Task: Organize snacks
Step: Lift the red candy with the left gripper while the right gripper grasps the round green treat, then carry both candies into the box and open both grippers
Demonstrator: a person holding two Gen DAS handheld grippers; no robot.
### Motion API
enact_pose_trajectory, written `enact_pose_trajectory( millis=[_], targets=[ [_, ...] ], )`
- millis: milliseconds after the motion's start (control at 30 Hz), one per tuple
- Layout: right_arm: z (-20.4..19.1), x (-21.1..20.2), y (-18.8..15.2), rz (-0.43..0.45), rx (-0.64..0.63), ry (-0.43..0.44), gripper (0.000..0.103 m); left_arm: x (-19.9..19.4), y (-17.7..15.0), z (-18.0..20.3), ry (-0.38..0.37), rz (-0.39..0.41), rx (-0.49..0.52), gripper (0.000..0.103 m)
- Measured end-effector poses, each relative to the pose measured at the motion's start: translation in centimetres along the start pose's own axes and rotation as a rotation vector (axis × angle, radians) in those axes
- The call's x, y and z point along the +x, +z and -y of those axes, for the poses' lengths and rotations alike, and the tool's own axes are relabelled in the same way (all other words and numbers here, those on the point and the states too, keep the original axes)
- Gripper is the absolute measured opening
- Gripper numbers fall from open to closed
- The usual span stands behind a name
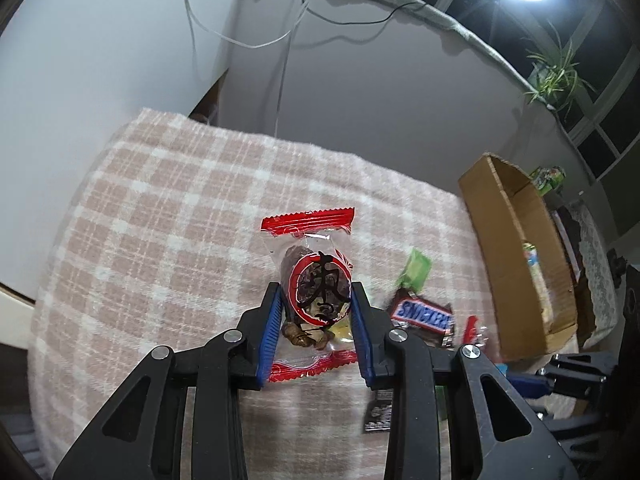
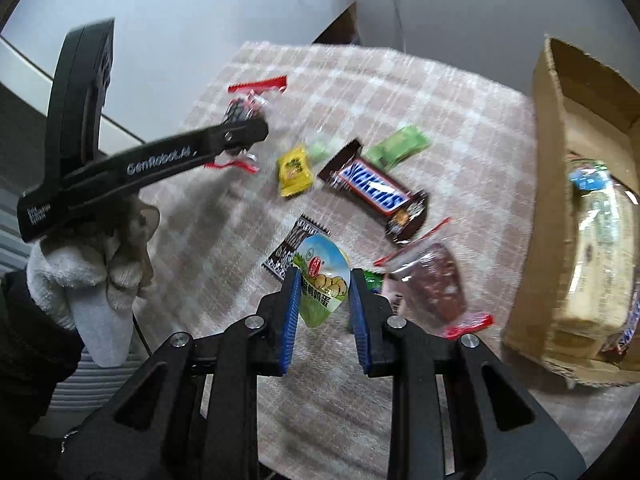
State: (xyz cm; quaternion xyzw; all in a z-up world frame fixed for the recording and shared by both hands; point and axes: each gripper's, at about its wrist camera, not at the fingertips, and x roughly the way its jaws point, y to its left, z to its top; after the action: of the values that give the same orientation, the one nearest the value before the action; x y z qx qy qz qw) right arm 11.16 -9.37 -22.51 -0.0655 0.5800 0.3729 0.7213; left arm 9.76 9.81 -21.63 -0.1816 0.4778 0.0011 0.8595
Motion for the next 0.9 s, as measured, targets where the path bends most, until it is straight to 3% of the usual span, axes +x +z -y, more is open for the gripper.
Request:
enact_pose_trajectory(
  millis=[500,900],
  targets=[
    [7.2,-7.4,1.7,0.147,0.118,-0.094,0.025,0.5,3.3,7.5,-0.103,0.032,0.111,0.031],
    [13.6,-10.7,2.3,0.2,0.206,-0.191,0.025,2.5,5.2,13.3,-0.159,0.018,0.195,0.031]
  ],
)
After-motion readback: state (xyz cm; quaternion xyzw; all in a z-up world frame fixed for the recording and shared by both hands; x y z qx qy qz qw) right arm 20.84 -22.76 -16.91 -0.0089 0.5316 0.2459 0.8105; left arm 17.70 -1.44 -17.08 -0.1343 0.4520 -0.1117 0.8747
